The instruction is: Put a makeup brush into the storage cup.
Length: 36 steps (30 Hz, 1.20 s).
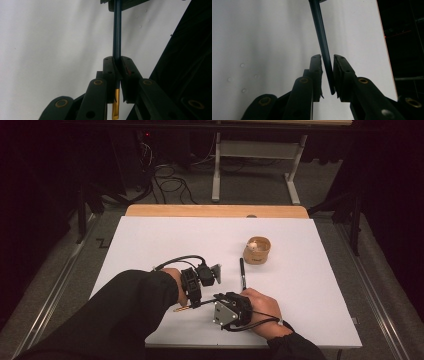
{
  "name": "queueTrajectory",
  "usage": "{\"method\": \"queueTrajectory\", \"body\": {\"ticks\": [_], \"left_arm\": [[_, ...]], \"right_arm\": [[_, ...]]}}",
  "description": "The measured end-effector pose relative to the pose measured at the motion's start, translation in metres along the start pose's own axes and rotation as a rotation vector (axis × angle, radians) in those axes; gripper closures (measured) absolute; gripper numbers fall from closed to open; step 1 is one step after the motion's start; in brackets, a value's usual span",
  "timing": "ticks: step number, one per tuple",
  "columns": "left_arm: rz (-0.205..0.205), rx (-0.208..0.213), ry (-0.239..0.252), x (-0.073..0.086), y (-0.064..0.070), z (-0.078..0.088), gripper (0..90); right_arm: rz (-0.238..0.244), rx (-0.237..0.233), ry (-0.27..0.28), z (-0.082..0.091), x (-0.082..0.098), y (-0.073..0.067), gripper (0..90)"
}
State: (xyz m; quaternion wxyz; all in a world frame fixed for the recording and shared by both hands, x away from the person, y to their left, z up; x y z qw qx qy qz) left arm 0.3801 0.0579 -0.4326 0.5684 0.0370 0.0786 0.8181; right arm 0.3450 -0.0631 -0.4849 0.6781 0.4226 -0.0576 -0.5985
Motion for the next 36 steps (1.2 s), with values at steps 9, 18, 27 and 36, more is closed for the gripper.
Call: {"method": "queueTrajectory", "body": {"ticks": [9,18,27,36], "left_arm": [[0.011,-0.002,0.009,0.0005,-0.0008,0.0021,82.9],[0.031,-0.019,0.017,0.001,-0.003,0.0051,80.5],[0.069,-0.056,0.026,0.0027,-0.0067,0.0055,64.0],[0.09,-0.074,0.042,0.0041,-0.0098,0.005,45.7]], "right_arm": [[-0.001,0.013,0.001,-0.0001,-0.0001,0.0009,82.4],[0.014,0.01,-0.005,-0.0006,-0.0001,0.0003,85.6],[0.01,0.005,0.0,0.0007,0.0002,0.0013,87.2],[-0.008,0.013,-0.002,0.001,0.0016,0.0032,87.1]]}}
Point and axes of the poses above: each handheld gripper's, and its own axes: z roughly backward along the jaws, x roughly out of its underside, y roughly to its right, the point moved 4 cm from there along -z, roughly forward along the jaws, and after that the axes turned 3 degrees about -z, right-handed, at the moved point
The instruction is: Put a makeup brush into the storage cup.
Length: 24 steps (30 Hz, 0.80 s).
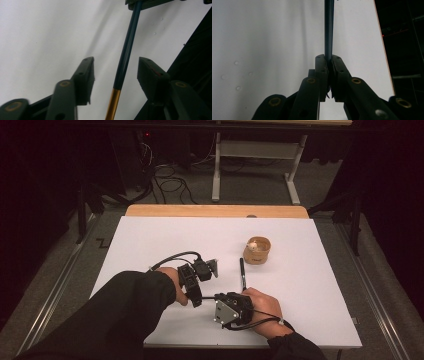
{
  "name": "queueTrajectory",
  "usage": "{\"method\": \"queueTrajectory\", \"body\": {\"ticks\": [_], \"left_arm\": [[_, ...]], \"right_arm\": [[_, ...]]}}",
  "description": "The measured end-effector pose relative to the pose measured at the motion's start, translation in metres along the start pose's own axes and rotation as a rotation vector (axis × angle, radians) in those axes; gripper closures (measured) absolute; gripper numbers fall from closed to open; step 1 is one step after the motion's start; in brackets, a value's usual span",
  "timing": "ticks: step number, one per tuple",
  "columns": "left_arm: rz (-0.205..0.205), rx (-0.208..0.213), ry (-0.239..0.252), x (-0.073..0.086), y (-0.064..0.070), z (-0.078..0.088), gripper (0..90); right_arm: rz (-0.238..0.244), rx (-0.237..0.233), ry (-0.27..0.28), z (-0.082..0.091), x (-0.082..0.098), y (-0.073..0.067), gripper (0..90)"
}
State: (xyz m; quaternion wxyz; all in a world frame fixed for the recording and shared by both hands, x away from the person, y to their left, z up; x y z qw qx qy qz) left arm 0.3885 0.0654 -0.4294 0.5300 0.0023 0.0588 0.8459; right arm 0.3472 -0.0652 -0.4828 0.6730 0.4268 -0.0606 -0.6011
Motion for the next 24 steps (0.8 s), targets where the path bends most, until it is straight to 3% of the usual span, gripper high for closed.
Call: {"method": "queueTrajectory", "body": {"ticks": [7,24], "left_arm": [[0.022,-0.013,0.014,0.004,-0.003,-0.001,36.3],[0.087,-0.021,0.064,0.02,-0.015,0.0,32.3]], "right_arm": [[-0.007,-0.007,-0.003,0.0,0.002,0.0,87.1],[-0.012,-0.016,-0.024,0.002,0.011,0.001,87.1]]}}
Point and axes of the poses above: each handheld gripper's, and its own axes: z roughly backward along the jaws, x roughly out of its underside, y roughly to its right, the point moved 4 cm from there along -z, roughly forward along the jaws, and after that the axes turned 3 degrees about -z, right-handed, at the moved point
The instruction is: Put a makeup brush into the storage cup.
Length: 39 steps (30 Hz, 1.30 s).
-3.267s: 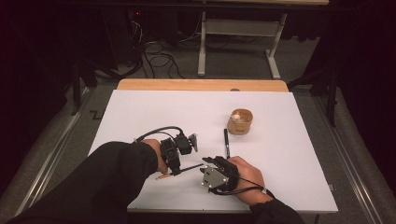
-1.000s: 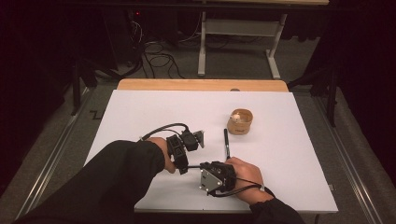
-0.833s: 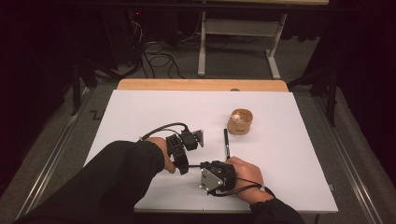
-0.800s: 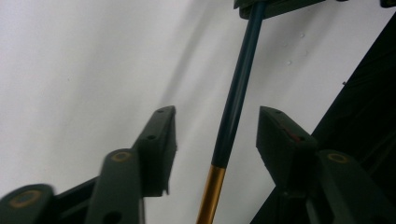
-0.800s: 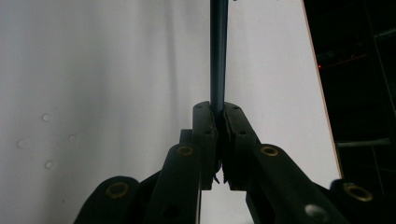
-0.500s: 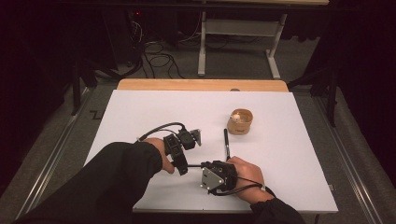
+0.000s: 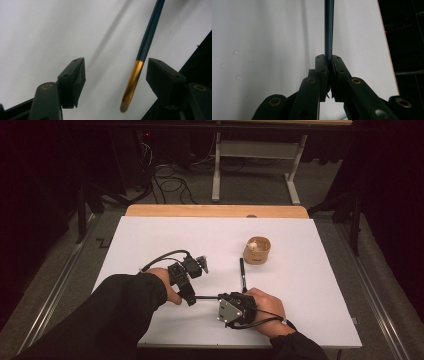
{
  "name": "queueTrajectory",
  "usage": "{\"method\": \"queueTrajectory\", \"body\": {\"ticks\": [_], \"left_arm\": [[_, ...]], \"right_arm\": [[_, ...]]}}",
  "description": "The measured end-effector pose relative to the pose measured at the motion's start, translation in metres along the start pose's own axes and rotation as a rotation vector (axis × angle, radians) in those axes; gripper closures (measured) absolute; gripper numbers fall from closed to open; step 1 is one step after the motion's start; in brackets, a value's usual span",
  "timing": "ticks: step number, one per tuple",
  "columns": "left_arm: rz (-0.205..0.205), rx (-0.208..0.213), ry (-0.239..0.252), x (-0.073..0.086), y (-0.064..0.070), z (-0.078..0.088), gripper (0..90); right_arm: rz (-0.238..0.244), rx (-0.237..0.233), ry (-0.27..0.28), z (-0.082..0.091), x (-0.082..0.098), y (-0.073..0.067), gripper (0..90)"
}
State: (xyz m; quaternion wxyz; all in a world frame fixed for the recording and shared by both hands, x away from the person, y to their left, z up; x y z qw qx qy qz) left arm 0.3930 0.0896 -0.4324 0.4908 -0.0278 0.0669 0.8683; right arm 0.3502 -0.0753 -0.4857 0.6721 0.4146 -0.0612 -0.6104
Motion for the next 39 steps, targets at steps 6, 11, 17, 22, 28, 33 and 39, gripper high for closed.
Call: {"method": "queueTrajectory", "body": {"ticks": [6,11,17,22,28,33,39], "left_arm": [[0.019,0.008,0.014,0.007,-0.005,-0.002,31.8],[0.036,0.01,0.031,0.014,-0.009,-0.004,31.8],[0.057,-0.001,0.064,0.022,-0.015,-0.007,31.8],[0.083,-0.006,0.091,0.03,-0.021,-0.011,31.8],[0.122,-0.012,0.102,0.039,-0.028,-0.017,32.1],[0.149,-0.022,0.13,0.045,-0.033,-0.02,32.4],[0.176,-0.047,0.202,0.049,-0.037,-0.021,33.1]], "right_arm": [[-0.023,0.006,-0.014,0.0,0.007,0.002,87.1],[-0.03,0.011,-0.029,-0.001,0.012,0.004,87.1],[-0.076,0.019,-0.051,-0.002,0.023,0.009,87.1],[-0.118,0.03,-0.056,0.0,0.03,0.012,87.1],[-0.117,0.038,-0.068,0.0,0.038,0.016,87.1],[-0.13,0.044,-0.076,0.001,0.041,0.018,87.1],[-0.149,0.052,-0.08,0.001,0.042,0.019,87.1]]}}
Point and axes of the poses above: each handheld gripper's, and its own axes: z roughly backward along the jaws, x roughly out of its underside, y roughly to its right, the point moved 4 cm from there along -z, roughly forward along the jaws, and after that the axes turned 3 degrees about -z, right-handed, at the moved point
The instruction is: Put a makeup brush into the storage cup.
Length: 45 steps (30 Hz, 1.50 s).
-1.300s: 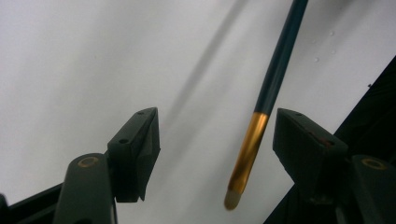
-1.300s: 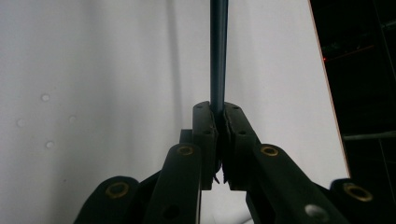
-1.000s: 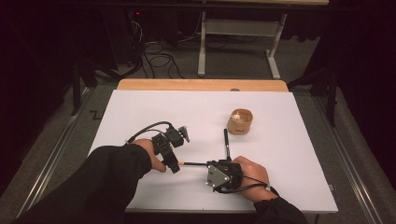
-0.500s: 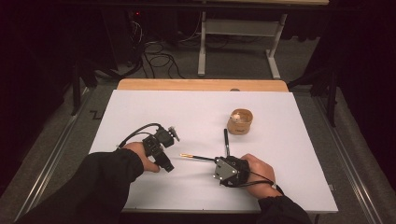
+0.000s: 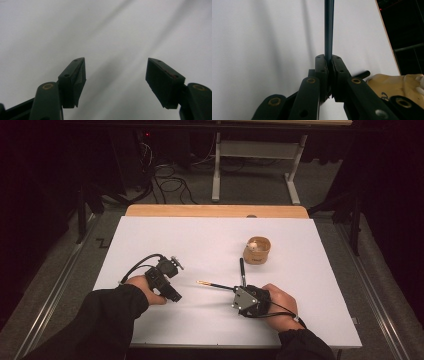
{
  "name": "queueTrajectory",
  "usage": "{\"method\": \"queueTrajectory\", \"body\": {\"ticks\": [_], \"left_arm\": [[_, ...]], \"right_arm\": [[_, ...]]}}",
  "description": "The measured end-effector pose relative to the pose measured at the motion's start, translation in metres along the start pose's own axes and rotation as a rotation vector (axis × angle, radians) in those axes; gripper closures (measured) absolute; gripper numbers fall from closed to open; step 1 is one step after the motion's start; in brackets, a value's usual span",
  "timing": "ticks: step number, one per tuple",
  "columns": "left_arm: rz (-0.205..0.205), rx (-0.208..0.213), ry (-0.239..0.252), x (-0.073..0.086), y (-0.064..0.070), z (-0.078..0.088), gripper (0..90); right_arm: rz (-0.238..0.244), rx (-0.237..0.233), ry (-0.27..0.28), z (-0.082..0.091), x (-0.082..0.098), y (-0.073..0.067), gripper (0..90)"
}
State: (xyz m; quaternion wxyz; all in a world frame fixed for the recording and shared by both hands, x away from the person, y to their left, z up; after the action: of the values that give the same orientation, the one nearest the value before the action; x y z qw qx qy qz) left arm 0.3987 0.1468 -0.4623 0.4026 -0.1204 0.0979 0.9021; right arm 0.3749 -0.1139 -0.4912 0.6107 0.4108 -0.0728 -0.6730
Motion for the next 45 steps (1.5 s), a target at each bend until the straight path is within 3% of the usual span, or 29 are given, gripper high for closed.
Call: {"method": "queueTrajectory", "body": {"ticks": [4,11,16,30,36,42,45], "left_arm": [[-0.006,-0.055,0.042,0.001,-0.003,-0.002,33.6],[-0.004,-0.093,0.151,-0.001,-0.004,-0.001,34.4],[0.014,-0.084,0.238,0.001,-0.005,-0.003,35.3],[0.041,-0.117,0.458,0.012,0.0,-0.016,34.6],[0.029,-0.124,0.561,0.015,0.002,-0.021,31.3],[0.078,-0.094,0.671,0.02,0.0,-0.022,30.2],[0.081,-0.1,0.696,0.024,0.001,-0.025,29.3]], "right_arm": [[-0.016,0.005,-0.002,0.0,0.001,0.001,87.1],[-0.078,0.014,0.002,0.0,0.004,0.005,87.1],[-0.093,0.015,0.008,0.0,0.005,0.007,87.1],[-0.12,0.009,0.015,0.001,0.004,0.006,87.0],[-0.132,0.007,0.025,0.002,0.004,0.006,87.1],[-0.151,0.01,0.035,0.003,0.004,0.006,87.0],[-0.161,0.006,0.039,0.003,0.004,0.006,87.0]]}}
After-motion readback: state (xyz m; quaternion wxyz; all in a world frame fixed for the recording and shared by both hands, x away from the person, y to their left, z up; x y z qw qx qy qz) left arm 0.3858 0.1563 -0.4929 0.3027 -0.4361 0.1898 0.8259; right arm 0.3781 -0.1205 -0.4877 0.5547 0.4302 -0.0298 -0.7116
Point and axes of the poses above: each handheld gripper's, and its own axes: z roughly backward along the jaws, x roughly out of its underside, y roughly to its right, the point moved 4 cm from there along -z, roughly forward along the jaws, and after that the axes turned 3 degrees about -z, right-handed, at the moved point
